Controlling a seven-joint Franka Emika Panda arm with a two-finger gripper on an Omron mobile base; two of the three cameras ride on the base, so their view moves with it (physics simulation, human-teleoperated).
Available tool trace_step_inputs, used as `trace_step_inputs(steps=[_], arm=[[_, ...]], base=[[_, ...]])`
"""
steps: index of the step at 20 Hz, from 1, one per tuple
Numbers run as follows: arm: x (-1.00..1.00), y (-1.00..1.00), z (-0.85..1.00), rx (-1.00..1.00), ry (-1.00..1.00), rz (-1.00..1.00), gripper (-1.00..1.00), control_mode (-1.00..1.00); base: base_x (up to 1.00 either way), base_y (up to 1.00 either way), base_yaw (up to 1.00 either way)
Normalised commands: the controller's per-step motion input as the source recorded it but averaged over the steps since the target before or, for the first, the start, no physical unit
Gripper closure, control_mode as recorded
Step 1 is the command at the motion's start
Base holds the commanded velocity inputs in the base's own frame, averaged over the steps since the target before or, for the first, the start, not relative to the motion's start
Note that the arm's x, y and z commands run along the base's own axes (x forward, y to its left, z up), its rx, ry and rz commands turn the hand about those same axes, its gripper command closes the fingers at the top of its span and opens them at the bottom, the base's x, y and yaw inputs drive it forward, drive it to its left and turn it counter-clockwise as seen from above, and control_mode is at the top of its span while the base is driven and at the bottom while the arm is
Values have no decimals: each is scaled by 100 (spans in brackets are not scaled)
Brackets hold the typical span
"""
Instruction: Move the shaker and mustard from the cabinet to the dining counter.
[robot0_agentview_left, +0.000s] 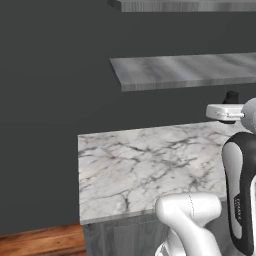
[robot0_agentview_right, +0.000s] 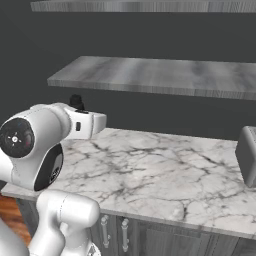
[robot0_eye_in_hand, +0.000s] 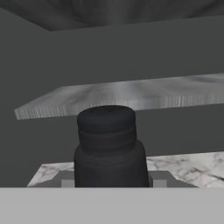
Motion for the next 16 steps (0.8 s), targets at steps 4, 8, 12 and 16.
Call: trace_step_inputs(steps=[4, 8, 12, 16], arm=[[-10, 1, 0, 0, 0, 0, 100, -100], [0, 0, 0, 0, 0, 0, 100, -100], [0, 0, 0, 0, 0, 0, 100, -100], [0, 0, 0, 0, 0, 0, 100, 100]], base=[[0, 0, 0], [0, 0, 0], [0, 0, 0], [-29, 0, 0]])
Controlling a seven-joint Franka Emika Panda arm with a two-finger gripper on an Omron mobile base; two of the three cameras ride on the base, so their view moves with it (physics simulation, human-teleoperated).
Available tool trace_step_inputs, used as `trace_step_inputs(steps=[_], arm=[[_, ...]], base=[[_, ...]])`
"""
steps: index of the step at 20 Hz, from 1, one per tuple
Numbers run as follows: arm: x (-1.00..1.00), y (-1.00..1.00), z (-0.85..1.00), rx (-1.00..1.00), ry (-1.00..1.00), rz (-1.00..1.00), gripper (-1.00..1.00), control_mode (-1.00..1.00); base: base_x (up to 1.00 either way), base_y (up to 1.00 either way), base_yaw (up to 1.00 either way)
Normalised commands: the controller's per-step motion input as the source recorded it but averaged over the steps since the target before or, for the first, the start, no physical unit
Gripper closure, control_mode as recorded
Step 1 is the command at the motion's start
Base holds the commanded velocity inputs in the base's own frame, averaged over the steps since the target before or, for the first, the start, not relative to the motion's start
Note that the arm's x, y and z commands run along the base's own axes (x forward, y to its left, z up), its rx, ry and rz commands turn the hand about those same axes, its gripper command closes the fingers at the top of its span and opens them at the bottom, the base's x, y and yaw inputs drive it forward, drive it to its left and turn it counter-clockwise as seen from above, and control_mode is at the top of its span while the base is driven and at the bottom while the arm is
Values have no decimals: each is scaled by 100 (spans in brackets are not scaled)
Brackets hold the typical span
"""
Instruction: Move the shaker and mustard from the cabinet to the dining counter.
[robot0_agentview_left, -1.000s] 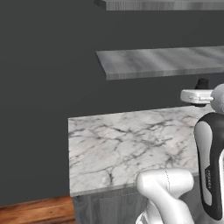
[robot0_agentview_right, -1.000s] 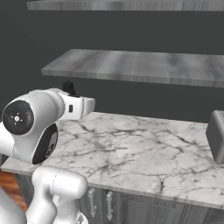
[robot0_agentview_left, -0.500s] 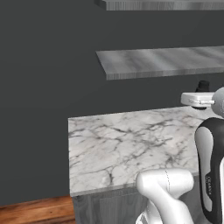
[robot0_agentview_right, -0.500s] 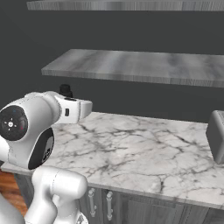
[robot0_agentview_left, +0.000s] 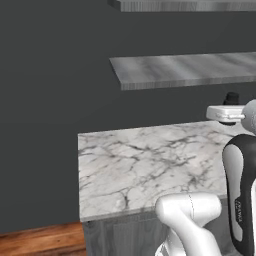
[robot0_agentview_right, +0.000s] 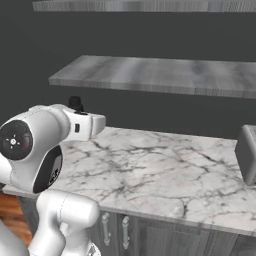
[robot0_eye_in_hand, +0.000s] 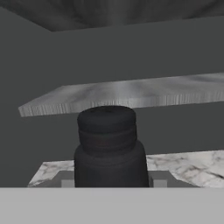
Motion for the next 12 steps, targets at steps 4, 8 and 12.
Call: trace_step_inputs(steps=[4, 8, 12], arm=[[0, 0, 0, 0, 0, 0, 100, 100], [0, 0, 0, 0, 0, 0, 100, 100], [0, 0, 0, 0, 0, 0, 100, 100]], base=[[-92, 0, -14], [-100, -6, -33], [-85, 0, -41]])
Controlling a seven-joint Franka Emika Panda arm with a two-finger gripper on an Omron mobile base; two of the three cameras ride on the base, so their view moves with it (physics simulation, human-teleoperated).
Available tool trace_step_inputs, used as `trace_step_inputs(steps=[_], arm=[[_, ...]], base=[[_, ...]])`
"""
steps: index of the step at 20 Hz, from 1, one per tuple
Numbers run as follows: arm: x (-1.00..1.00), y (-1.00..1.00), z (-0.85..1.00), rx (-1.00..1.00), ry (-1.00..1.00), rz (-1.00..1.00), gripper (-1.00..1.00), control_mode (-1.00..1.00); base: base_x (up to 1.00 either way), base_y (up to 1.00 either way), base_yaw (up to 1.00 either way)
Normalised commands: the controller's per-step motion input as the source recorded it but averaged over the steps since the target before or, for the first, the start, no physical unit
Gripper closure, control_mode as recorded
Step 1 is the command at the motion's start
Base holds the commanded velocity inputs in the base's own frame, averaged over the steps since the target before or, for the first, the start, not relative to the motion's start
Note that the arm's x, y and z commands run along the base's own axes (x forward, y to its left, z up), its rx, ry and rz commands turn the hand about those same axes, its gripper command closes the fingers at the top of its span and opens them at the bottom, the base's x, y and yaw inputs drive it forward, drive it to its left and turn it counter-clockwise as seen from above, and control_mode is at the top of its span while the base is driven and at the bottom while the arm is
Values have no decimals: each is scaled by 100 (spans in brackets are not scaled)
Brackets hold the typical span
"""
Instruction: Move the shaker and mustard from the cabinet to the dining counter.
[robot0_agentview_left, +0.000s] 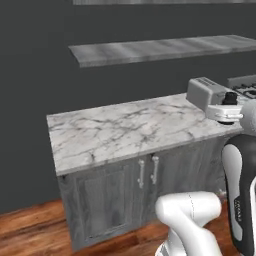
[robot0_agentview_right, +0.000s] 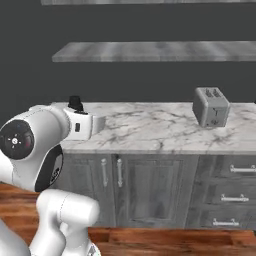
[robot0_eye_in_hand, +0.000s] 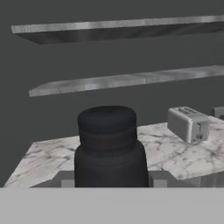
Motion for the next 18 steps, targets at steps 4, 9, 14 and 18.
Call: trace_step_inputs(steps=[4, 9, 14, 18], arm=[[0, 0, 0, 0, 0, 0, 100, 100], [0, 0, 0, 0, 0, 0, 100, 100], [0, 0, 0, 0, 0, 0, 100, 100], [0, 0, 0, 0, 0, 0, 100, 100]], base=[[-40, -18, -56], [-13, -3, -70], [-16, 18, -76], [-50, 14, -70]])
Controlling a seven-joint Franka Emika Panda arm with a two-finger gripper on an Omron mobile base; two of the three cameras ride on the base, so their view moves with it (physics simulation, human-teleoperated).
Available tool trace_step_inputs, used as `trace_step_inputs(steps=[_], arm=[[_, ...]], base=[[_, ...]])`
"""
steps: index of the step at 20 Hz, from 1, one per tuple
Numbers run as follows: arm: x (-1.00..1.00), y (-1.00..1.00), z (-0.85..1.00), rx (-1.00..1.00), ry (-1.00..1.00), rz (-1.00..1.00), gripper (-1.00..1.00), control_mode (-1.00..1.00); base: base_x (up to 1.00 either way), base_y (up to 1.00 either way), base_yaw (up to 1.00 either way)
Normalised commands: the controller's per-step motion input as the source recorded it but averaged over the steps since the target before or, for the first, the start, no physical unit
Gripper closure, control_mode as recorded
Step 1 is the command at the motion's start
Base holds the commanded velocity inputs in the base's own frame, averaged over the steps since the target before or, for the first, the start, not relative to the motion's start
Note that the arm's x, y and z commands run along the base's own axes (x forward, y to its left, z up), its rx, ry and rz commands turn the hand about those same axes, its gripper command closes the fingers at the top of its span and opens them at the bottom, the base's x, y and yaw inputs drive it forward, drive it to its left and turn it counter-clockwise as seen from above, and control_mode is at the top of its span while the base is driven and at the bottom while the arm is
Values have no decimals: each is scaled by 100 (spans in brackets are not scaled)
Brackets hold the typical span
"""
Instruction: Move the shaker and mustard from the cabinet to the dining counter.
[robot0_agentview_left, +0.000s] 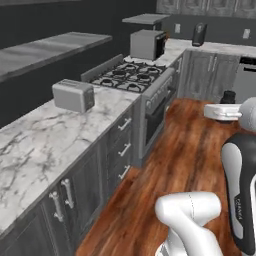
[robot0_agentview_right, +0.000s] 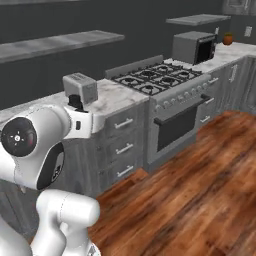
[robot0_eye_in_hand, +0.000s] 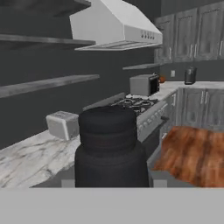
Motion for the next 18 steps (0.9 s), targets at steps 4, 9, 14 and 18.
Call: trace_step_inputs(steps=[4, 9, 14, 18], arm=[[0, 0, 0, 0, 0, 0, 100, 100], [0, 0, 0, 0, 0, 0, 100, 100], [0, 0, 0, 0, 0, 0, 100, 100], [0, 0, 0, 0, 0, 0, 100, 100]], base=[[-49, 2, -66], [-10, 17, -49], [1, 18, -29], [16, -7, -10]])
